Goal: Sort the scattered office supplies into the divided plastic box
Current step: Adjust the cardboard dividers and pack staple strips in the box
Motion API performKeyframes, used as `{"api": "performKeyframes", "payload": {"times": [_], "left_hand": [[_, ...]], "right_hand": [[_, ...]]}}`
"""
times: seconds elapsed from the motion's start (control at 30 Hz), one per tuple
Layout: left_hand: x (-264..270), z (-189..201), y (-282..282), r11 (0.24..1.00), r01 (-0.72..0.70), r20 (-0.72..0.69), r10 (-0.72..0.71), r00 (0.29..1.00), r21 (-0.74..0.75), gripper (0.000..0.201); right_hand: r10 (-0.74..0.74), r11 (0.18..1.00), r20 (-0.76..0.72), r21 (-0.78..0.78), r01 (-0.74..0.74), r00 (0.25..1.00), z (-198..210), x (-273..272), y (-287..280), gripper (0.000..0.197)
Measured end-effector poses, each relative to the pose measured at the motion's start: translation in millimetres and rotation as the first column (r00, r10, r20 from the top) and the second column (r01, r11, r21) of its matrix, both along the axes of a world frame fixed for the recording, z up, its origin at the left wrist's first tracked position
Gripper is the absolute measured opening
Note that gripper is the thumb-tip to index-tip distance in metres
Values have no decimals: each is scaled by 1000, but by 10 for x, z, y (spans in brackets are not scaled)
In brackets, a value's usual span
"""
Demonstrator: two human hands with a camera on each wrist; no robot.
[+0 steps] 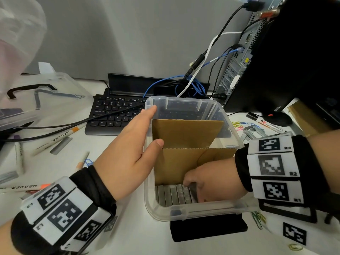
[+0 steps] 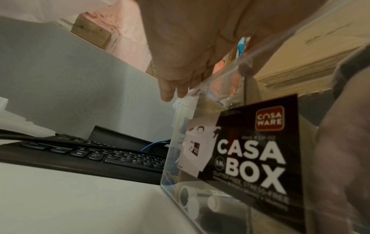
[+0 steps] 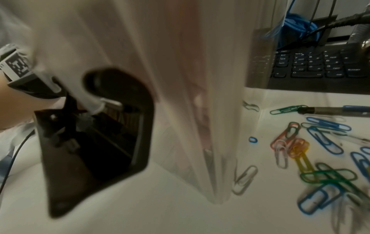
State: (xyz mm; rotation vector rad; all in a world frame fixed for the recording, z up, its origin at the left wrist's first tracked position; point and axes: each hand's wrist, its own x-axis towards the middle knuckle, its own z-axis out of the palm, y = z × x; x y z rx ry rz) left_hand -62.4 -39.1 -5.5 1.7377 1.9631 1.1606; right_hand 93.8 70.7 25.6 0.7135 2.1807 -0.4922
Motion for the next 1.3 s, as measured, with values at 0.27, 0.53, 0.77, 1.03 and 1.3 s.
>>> {"api": "performKeyframes", "payload": {"times": [0.27, 0.53, 0.77, 1.03, 1.3], "left_hand": [[2, -7, 6, 1000, -5, -2, 5, 1000, 1, 68], [-6, -2, 15, 1000, 5, -27, -5, 1000, 14, 68], [-5, 47, 16, 1000, -3, -49, 2, 999, -8, 70], [9, 144, 22, 995, -61, -41, 59, 997, -73, 61], [126, 247, 88, 984, -148, -110, 136, 985, -104, 54]], "right_hand": [[14, 998, 1, -60, -14, 1000, 55, -37, -65, 36], [105, 994, -55, -1, -105, 993, 137, 8, -84, 34], [-83, 982, -240, -184, 38, 967, 567, 209, -16, 21], [-101, 955, -681, 139, 264, 725, 1038, 824, 509, 7], [-264, 712, -532, 455, 534, 805, 220, 1045, 1260, 17]]}}
